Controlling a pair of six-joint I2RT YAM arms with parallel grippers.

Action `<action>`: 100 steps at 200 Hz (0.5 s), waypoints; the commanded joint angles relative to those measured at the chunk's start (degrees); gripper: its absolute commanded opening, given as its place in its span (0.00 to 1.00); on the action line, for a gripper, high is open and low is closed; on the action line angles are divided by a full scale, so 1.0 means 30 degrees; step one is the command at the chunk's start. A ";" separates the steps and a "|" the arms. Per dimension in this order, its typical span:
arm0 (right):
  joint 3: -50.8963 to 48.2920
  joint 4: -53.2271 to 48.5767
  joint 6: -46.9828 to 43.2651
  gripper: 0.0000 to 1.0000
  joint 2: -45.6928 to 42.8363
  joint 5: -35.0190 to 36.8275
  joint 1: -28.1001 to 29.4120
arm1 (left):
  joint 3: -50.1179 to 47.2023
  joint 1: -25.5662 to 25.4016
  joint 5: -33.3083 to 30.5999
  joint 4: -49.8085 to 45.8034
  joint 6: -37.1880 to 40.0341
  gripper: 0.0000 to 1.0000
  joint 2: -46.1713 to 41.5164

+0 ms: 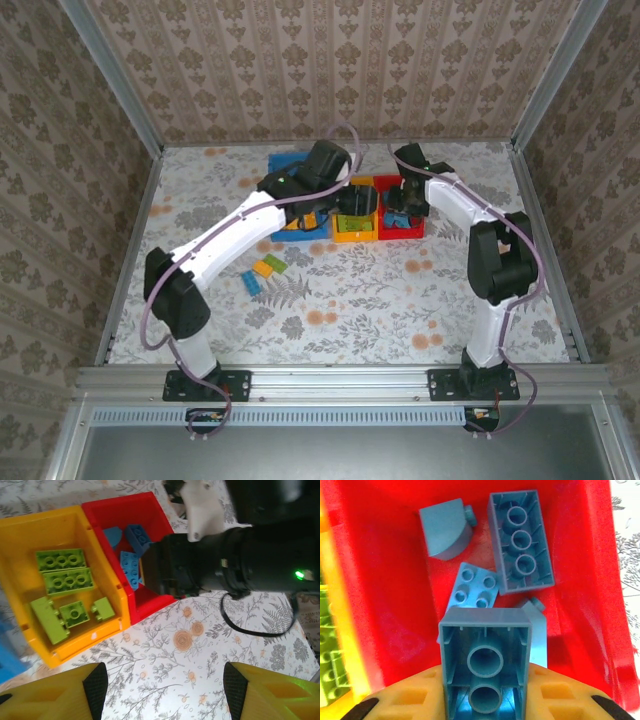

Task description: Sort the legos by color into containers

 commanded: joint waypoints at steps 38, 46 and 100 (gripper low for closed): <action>0.0430 -0.0128 -0.0436 0.52 0.0351 -0.2587 -0.0648 | 0.1610 -0.0696 -0.1057 -0.0713 0.0085 0.66 0.0947; 0.0430 -0.0128 -0.0340 0.54 0.0171 -0.2595 -0.0632 | 0.1535 -0.0692 -0.1199 -0.0767 0.0010 0.66 0.0868; 0.0086 -0.0317 -0.0034 0.58 -0.2296 -0.1436 -0.0477 | -0.0820 -0.0540 -0.3632 -0.1815 -0.1032 0.67 -0.1315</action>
